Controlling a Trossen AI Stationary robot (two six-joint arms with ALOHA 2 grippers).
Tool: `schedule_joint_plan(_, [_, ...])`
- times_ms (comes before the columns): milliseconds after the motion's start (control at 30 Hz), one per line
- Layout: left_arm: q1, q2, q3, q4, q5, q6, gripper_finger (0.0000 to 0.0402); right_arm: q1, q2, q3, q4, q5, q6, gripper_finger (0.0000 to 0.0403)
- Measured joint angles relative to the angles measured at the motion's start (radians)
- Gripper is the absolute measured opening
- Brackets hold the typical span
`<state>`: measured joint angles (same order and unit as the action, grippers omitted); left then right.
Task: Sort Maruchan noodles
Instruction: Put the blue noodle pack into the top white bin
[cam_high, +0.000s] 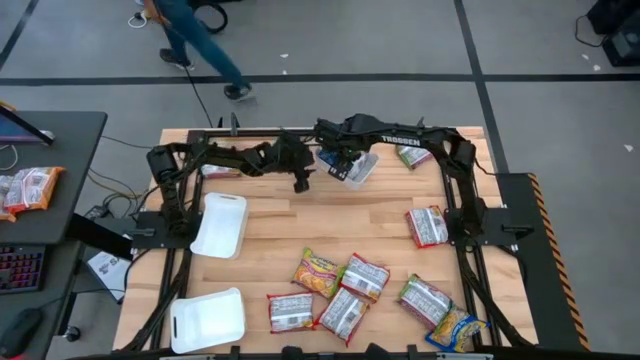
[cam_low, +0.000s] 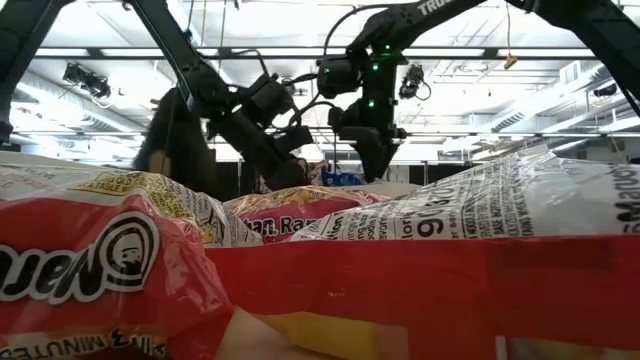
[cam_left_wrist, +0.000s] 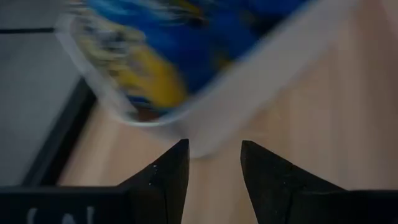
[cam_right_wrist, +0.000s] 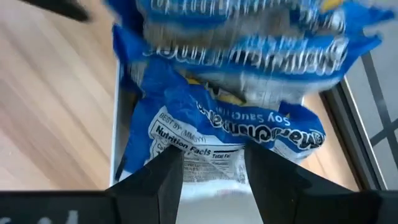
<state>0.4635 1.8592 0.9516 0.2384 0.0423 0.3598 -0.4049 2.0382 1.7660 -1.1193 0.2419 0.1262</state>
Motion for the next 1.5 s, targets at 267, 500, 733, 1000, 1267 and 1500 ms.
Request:
schedule_joint_plan(267, [0.024, -0.083, 0.0, -0.108, -0.081, 0.053, 0.0151, 0.047, -0.053, 0.0, -0.202, 0.0, 0.004, 0.0174])
schedule_joint_plan(500, [0.139, -0.046, 0.0, 0.137, -0.097, -0.038, 0.0151, 0.033, -0.045, -0.029, -0.143, 0.007, 0.004, 0.0174])
schedule_joint_plan(733, [0.141, 0.054, 0.0, 0.259, -0.091, -0.05, 0.0151, -0.02, -0.042, -0.138, -0.105, -0.027, 0.009, 0.0174])
schedule_joint_plan(1000, [0.064, 0.067, 0.033, 0.242, -0.089, -0.035, 0.0151, -0.036, -0.043, -0.272, 0.041, -0.087, -0.083, 0.0174])
schedule_joint_plan(1267, [-0.019, 0.058, 0.1, 0.028, -0.113, -0.068, 0.0151, -0.034, -0.044, -0.368, 0.255, -0.025, -0.264, 0.0174])
schedule_joint_plan(1500, [-0.086, -0.017, 0.106, -0.245, -0.115, -0.124, 0.0151, -0.003, -0.045, -0.376, 0.415, -0.02, -0.389, 0.0174])
